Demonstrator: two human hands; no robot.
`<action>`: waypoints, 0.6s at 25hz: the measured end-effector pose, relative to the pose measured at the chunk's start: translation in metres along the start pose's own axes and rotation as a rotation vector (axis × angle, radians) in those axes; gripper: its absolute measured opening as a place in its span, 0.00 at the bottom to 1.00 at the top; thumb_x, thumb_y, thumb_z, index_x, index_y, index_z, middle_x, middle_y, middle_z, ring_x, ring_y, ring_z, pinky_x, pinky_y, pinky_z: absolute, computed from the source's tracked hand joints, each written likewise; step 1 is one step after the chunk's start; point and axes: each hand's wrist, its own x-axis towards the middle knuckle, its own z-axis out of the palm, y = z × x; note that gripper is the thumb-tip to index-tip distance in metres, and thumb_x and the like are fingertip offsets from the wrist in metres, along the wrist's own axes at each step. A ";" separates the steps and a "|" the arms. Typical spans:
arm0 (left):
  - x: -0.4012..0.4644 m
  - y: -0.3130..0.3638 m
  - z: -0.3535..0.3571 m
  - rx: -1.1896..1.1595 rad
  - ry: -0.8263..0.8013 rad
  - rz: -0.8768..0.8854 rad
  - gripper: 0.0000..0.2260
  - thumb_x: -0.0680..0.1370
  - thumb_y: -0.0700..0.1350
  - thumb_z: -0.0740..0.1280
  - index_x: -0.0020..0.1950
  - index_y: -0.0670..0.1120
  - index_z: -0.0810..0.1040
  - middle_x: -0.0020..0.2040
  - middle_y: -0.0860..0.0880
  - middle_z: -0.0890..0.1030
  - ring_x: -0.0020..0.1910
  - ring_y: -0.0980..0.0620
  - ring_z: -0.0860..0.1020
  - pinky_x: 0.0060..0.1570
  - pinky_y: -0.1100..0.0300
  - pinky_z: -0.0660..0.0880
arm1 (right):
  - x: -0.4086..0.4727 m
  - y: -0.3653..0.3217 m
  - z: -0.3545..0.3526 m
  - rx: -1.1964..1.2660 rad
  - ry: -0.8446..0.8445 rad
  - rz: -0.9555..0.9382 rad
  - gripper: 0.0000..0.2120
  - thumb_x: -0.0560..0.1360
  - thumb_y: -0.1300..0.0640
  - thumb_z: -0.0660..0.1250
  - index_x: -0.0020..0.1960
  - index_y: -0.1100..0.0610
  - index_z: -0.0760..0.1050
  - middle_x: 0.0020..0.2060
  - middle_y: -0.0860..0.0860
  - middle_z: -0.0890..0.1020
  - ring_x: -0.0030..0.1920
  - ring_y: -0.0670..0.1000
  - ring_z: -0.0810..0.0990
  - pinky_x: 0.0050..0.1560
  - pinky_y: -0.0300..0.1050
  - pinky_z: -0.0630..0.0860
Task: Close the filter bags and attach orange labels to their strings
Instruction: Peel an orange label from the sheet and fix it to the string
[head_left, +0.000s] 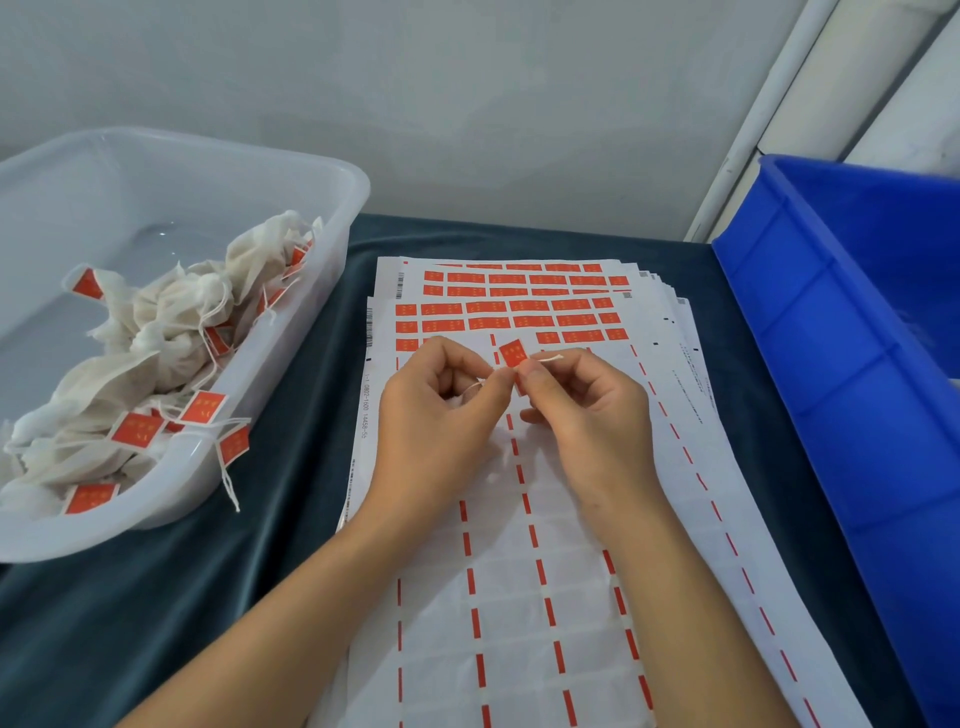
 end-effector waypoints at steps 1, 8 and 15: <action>-0.001 0.000 0.000 0.038 0.024 0.046 0.10 0.77 0.47 0.76 0.42 0.50 0.77 0.35 0.53 0.79 0.34 0.57 0.76 0.36 0.68 0.75 | 0.000 0.000 0.000 -0.005 0.008 0.004 0.03 0.79 0.51 0.72 0.48 0.47 0.84 0.42 0.44 0.87 0.47 0.47 0.86 0.50 0.51 0.86; -0.007 0.000 0.001 0.185 0.022 0.290 0.07 0.80 0.45 0.74 0.50 0.58 0.80 0.35 0.58 0.77 0.33 0.55 0.74 0.33 0.72 0.70 | -0.001 -0.002 0.001 0.037 0.016 0.034 0.04 0.80 0.51 0.72 0.48 0.49 0.86 0.41 0.44 0.87 0.45 0.46 0.86 0.44 0.39 0.84; -0.005 -0.002 0.001 0.250 0.075 0.294 0.06 0.79 0.51 0.75 0.55 0.58 0.83 0.38 0.64 0.79 0.40 0.56 0.76 0.36 0.71 0.72 | -0.003 -0.005 0.001 0.056 0.027 0.010 0.09 0.81 0.50 0.70 0.46 0.47 0.87 0.42 0.44 0.87 0.48 0.47 0.86 0.49 0.46 0.85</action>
